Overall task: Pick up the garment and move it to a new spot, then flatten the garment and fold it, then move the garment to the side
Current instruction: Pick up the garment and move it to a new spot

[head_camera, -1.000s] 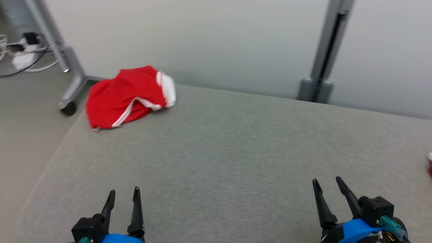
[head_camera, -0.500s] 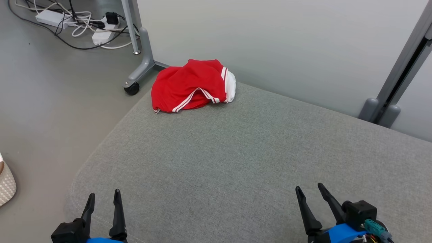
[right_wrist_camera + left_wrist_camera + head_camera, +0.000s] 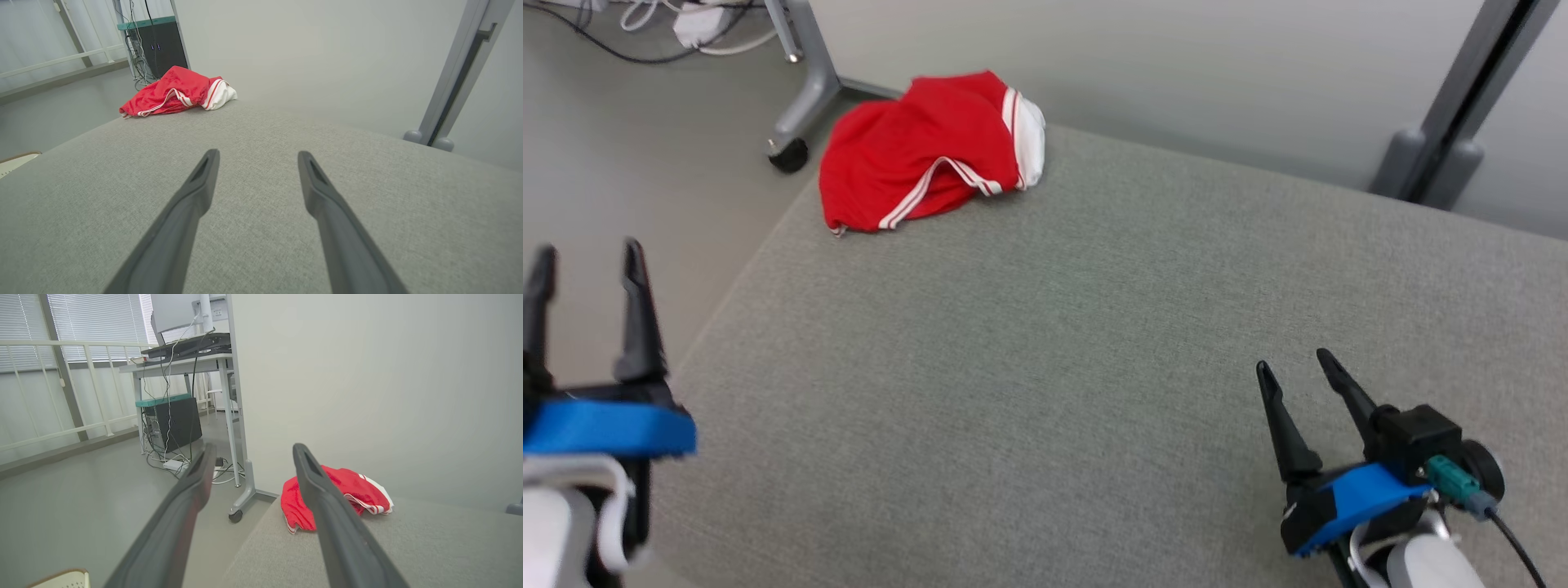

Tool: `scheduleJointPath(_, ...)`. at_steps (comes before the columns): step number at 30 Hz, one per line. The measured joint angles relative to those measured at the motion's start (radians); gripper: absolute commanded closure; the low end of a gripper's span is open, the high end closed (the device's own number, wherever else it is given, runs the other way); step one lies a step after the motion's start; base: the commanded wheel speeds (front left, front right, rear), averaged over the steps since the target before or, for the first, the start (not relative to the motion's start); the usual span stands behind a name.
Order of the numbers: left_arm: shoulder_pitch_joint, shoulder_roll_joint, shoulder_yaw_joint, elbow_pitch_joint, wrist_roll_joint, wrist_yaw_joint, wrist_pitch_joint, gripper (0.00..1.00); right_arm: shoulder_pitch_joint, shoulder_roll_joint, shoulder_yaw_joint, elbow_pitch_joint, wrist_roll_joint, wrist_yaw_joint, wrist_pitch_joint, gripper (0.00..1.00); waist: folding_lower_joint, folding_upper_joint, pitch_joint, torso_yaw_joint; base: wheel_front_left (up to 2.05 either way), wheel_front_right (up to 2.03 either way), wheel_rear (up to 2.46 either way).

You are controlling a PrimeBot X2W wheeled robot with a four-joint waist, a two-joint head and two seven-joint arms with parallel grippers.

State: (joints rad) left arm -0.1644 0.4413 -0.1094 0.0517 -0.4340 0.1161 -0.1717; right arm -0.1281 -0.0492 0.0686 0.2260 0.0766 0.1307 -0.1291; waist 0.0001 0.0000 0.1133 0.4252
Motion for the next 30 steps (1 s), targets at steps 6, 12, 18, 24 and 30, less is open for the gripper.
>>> scheduleJointPath(6,-0.301,0.088,0.025,0.004,-0.013,-0.064,0.078,0.00,-0.071,0.000,-0.037,-0.119,-0.087,0.000,0.068,0.00,0.0002,0.0000,0.140,-0.074,0.00,0.00,0.00)
scheduleJointPath(12,-0.575,0.090,-0.004,0.204,-0.042,-0.117,0.160,0.00,-0.152,0.000,-0.043,-0.233,-0.157,0.000,0.133,0.00,0.0003,0.0000,0.291,-0.153,0.00,0.00,0.00)
scheduleJointPath(18,-0.724,0.040,-0.053,0.449,-0.061,-0.171,0.180,0.00,-0.204,0.000,-0.040,-0.330,-0.193,0.000,0.174,0.00,0.0003,0.0000,0.405,-0.208,0.00,0.00,0.00)
scheduleJointPath(24,-0.802,-0.035,-0.150,0.618,-0.074,-0.229,0.184,0.00,-0.204,-0.002,-0.058,-0.395,-0.208,0.000,0.199,0.00,0.0003,0.0000,0.479,-0.233,0.00,0.00,0.00)
scheduleJointPath(30,-0.844,-0.054,-0.244,0.743,-0.072,-0.240,0.192,0.00,-0.185,-0.002,-0.064,-0.431,-0.208,0.000,0.207,0.00,0.0002,0.0000,0.528,-0.255,0.00,0.00,0.00)
